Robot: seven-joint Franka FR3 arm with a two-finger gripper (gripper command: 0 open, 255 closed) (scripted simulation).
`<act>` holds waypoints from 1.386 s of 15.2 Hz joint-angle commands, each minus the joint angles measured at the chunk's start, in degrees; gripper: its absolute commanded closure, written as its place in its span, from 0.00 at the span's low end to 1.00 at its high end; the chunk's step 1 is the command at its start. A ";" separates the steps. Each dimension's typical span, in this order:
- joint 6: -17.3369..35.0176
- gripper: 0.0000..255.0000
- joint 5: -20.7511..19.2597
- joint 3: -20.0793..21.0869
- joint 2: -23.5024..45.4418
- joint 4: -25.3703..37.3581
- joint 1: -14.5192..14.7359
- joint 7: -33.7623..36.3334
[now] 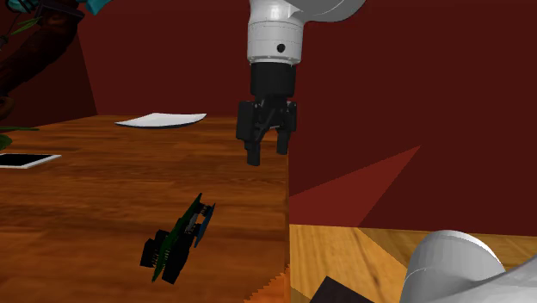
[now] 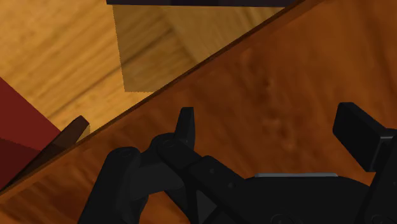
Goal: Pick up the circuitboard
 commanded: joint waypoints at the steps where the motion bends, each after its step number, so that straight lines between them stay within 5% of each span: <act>1: 0.00 0.00 0.00 0.00 0.00 0.00 0.00 0.00; 18: 0.15 0.00 21.07 18.79 -9.95 -1.12 5.13 24.19; 21: 1.50 0.00 22.25 19.97 -10.74 -2.69 5.43 24.96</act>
